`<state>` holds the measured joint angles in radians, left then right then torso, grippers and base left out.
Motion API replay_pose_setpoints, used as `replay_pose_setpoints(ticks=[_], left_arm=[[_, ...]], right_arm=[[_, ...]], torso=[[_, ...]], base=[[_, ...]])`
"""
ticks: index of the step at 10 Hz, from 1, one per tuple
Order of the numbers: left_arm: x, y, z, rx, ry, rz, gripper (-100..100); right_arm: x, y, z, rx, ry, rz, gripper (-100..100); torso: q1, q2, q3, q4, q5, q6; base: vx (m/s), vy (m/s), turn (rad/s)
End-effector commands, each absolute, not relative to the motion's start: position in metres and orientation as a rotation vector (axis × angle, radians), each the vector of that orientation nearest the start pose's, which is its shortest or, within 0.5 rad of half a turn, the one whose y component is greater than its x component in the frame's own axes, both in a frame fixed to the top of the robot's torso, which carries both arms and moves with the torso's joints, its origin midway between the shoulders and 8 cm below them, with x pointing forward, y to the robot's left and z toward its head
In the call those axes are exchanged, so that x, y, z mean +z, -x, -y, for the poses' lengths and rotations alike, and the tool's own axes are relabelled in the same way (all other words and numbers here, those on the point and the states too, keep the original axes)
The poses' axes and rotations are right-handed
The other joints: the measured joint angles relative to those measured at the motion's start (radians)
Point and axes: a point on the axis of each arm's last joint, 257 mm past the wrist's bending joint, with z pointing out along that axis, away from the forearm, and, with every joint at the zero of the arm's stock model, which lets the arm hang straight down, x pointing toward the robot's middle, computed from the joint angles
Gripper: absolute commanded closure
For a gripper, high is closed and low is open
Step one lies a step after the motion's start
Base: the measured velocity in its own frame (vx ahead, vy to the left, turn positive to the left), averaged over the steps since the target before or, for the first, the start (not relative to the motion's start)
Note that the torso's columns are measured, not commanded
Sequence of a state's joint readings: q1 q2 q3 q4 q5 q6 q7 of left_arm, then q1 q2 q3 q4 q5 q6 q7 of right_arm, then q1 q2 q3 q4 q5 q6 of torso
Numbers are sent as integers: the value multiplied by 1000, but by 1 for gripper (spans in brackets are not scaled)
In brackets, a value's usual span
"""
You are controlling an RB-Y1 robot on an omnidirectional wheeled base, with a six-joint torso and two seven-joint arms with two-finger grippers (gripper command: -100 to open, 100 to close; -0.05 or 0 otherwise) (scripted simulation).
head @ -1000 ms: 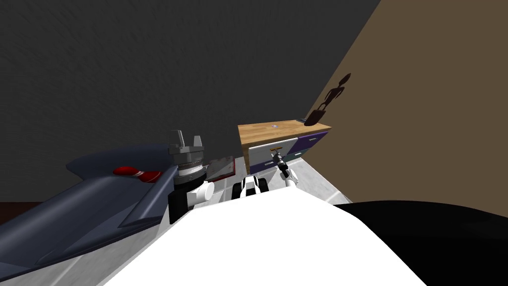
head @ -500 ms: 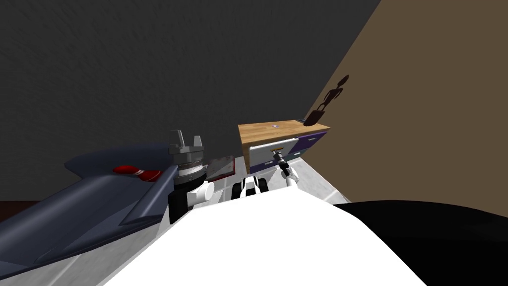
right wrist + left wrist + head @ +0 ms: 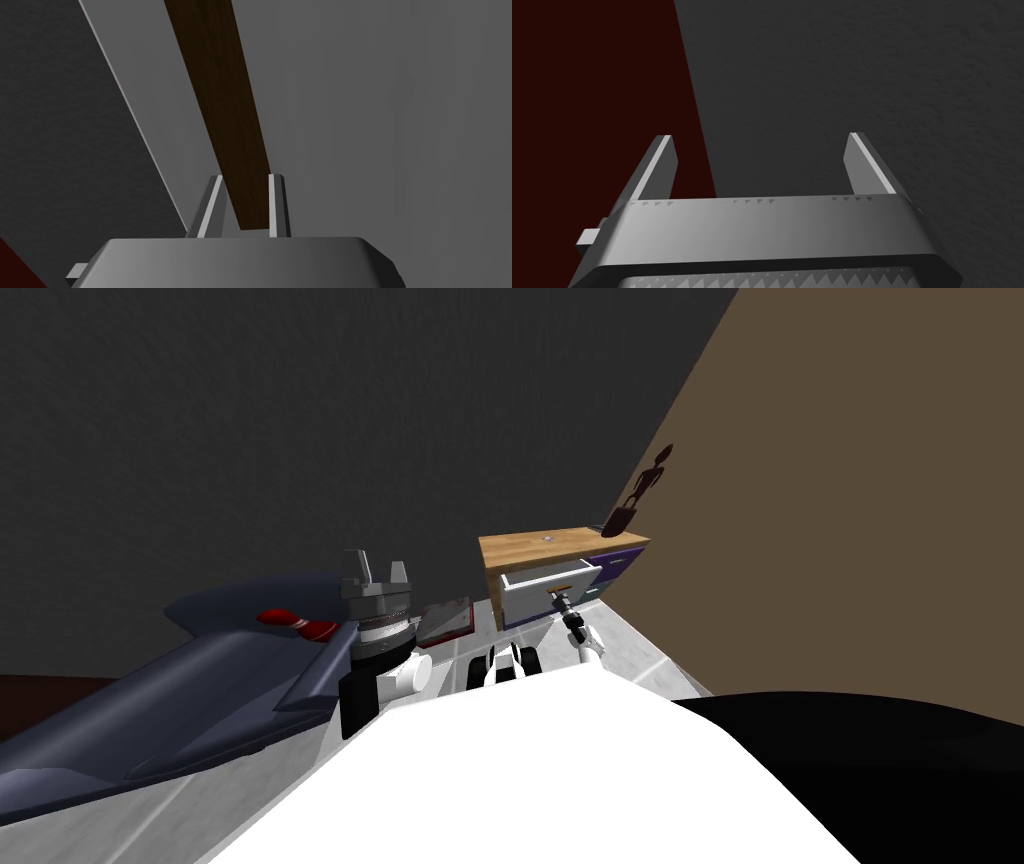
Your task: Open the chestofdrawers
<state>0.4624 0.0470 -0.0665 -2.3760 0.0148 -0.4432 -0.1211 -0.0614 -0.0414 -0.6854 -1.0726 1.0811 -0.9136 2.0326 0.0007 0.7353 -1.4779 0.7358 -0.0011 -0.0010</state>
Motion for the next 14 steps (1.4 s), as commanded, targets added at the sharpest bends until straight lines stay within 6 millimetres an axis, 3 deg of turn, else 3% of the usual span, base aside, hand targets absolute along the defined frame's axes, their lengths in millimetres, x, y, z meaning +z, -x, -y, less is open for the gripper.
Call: replay_pose_setpoints(ticks=[1,2,3,11,12,13,14], left_arm=[[67,-337,-247,-1297,539,-620,0],[67,-337,-247,-1297,539,-620,0],[67,-337,-247,-1297,539,-620,0],[66,-337,-247,-1297,539,-620,0],[66,-337,-247,-1297,539,-620,0],[66,-337,-247,-1297,539,-620,0],[66,-337,-247,-1297,539,-620,0]], right_arm=[[-310,-464,356,-1010,1083,-1149,100],[-311,-463,355,-1005,1086,-1149,100],[-295,-476,367,-1019,1084,-1142,-100],[-249,-514,404,-1033,1079,-1148,-100],[-257,-508,401,-1029,1085,-1155,-100],[-258,-508,403,-1027,1084,-1162,0],[-260,-507,403,-1026,1086,-1167,0]], torso=[[-2,3,2,0,-1,0],[-2,3,3,-1,-2,0],[-2,1,2,-1,-2,-1],[1,6,3,4,3,1],[2,8,5,7,4,2],[2,7,4,6,4,1],[1,5,3,5,3,1]], base=[[-202,-25,-27],[-208,-23,-30],[-137,17,10],[-45,45,15],[-25,14,-4],[0,0,0],[0,0,0]])
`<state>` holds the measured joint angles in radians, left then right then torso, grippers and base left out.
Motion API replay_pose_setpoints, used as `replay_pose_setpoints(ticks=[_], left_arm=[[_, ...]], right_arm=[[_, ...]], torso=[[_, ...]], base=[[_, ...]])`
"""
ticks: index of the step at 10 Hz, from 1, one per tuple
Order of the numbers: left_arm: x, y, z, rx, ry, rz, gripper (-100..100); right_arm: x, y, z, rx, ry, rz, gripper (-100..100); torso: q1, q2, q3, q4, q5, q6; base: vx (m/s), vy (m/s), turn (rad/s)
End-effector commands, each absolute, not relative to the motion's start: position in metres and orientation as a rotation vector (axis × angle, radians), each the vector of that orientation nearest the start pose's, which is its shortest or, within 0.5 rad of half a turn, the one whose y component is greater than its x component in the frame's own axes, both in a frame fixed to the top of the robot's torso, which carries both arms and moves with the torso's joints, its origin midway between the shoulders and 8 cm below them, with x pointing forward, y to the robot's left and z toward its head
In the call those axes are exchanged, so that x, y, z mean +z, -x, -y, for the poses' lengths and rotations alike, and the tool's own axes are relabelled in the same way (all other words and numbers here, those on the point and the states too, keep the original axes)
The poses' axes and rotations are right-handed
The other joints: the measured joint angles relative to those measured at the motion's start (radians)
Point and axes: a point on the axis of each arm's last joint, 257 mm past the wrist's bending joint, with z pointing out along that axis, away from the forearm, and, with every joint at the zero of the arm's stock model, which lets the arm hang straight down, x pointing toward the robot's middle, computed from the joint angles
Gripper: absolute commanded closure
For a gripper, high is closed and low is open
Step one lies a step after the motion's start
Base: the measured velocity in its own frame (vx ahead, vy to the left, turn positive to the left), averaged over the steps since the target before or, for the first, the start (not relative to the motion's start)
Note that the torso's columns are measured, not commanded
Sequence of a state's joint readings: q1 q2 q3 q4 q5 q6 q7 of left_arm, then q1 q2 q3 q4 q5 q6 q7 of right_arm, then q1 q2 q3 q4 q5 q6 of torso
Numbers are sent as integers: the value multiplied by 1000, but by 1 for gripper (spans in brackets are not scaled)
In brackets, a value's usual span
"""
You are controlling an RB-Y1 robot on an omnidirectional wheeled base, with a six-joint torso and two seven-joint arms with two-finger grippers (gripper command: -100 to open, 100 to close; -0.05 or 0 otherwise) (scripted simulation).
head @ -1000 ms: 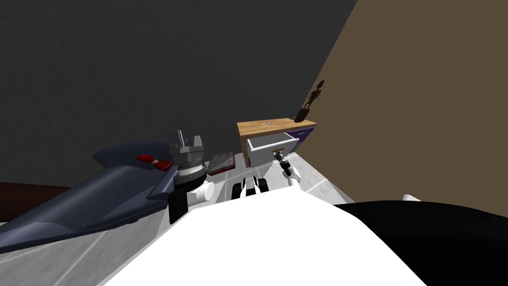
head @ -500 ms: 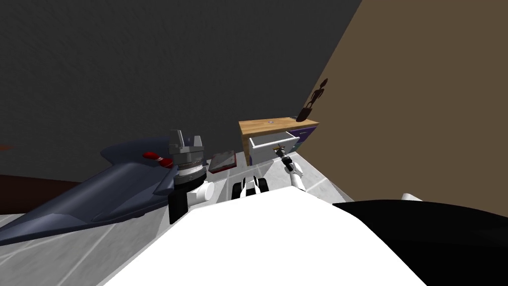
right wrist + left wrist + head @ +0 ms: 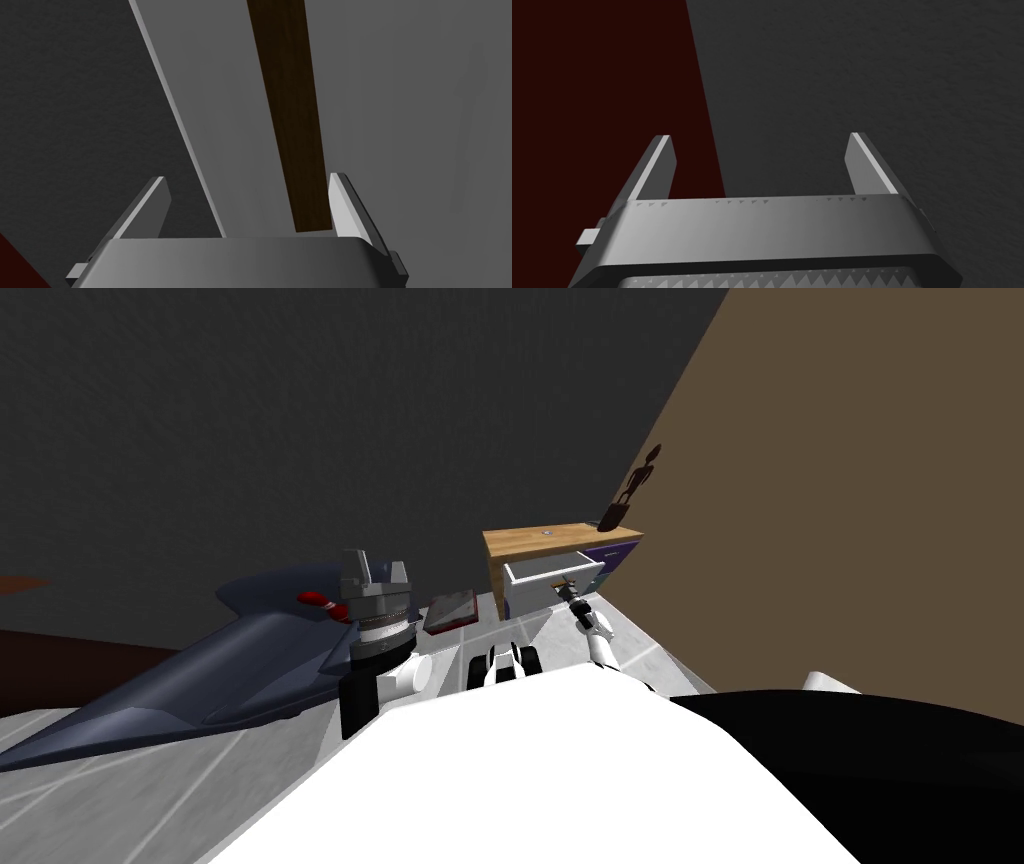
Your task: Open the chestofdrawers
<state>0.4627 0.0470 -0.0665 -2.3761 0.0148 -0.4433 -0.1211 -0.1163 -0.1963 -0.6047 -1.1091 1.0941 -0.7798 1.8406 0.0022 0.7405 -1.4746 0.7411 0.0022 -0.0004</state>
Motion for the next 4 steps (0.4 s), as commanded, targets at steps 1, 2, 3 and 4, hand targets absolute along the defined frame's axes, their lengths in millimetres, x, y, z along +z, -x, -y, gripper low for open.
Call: replay_pose_setpoints(ticks=[1,2,3,4], left_arm=[[66,-337,-247,-1297,539,-620,0],[66,-337,-247,-1297,539,-620,0],[66,-337,-247,-1297,539,-620,0],[66,-337,-247,-1297,539,-620,0]], right_arm=[[-261,-506,403,-1026,1086,-1169,0],[-262,-506,404,-1025,1087,-1172,0],[-263,-506,404,-1025,1087,-1173,0],[-263,-506,404,-1025,1088,-1174,0]], torso=[[0,-1,0,-1,0,0],[-1,-1,-1,-1,-1,0],[-1,-1,-1,-2,-1,0],[-1,-2,-1,-2,-2,0]], base=[[0,0,0],[0,0,0],[0,0,0],[0,0,0]])
